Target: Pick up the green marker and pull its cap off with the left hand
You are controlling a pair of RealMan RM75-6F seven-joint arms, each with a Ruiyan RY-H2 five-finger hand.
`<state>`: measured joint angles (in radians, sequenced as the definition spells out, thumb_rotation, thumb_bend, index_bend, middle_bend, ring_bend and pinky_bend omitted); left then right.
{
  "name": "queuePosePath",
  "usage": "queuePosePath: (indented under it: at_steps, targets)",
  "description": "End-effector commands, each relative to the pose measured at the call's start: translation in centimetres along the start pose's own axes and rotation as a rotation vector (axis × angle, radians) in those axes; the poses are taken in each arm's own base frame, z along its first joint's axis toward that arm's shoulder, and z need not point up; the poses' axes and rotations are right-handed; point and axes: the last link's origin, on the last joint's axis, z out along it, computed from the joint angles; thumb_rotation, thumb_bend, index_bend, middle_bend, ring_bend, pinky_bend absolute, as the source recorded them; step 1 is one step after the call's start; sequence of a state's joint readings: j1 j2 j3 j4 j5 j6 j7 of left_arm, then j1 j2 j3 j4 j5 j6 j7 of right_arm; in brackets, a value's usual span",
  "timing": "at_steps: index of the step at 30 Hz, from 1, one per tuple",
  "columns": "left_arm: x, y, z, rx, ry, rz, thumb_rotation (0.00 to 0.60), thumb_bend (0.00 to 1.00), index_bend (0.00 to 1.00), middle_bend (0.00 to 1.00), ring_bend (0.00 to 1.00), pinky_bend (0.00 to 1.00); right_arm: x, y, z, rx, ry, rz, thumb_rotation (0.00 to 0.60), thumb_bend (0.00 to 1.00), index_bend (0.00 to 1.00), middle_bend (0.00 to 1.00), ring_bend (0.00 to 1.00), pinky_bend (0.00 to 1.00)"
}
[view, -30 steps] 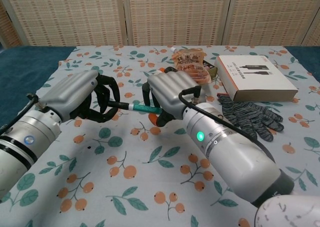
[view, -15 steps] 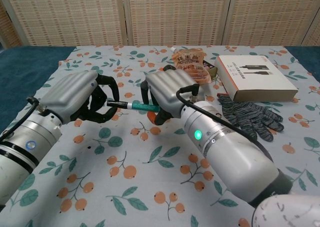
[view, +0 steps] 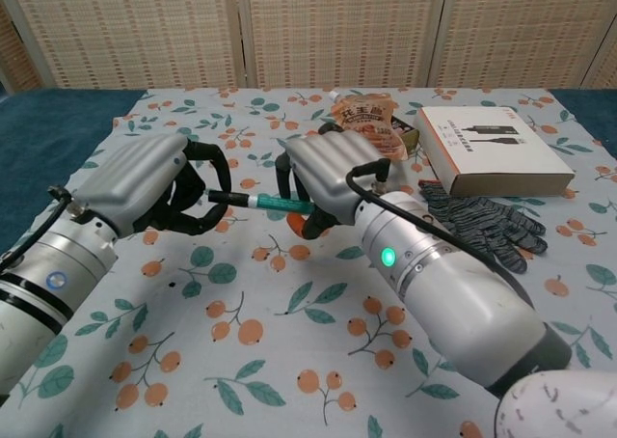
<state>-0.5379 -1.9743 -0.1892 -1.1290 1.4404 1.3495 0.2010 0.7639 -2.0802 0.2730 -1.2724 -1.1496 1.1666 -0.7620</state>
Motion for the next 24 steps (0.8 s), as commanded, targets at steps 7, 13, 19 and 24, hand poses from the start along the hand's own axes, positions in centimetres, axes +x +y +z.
queuePosePath:
  at_steps: [7, 13, 19, 24]
  targets:
    - [0.0, -0.2, 0.0, 0.004, -0.005, -0.006, 0.6, 0.8, 0.84, 0.93, 0.73, 0.76, -0.1, 0.4, -0.1, -0.005, -0.004, -0.004, 0.6, 0.4, 0.99, 0.76, 0.43, 0.06]
    - [0.6, -0.6, 0.4, 0.011, 0.027, -0.012, 0.6, 0.8, 0.84, 0.93, 0.73, 0.76, -0.1, 0.9, -0.1, -0.006, -0.009, -0.052, 0.6, 0.4, 0.99, 0.76, 0.43, 0.06]
    - [0.5, -2.9, 0.2, 0.048, 0.007, 0.011, 0.6, 0.74, 0.83, 0.91, 0.73, 0.76, -1.5, 2.6, -0.9, -0.019, -0.06, -0.121, 0.6, 0.4, 0.99, 0.76, 0.43, 0.06]
    - [-0.6, -4.4, -0.5, 0.048, -0.1, 0.041, 0.6, 0.54, 0.66, 0.77, 0.61, 0.69, -2.9, 3.3, -1.6, -0.033, -0.12, -0.113, 0.6, 0.4, 0.71, 0.66, 0.37, 0.07]
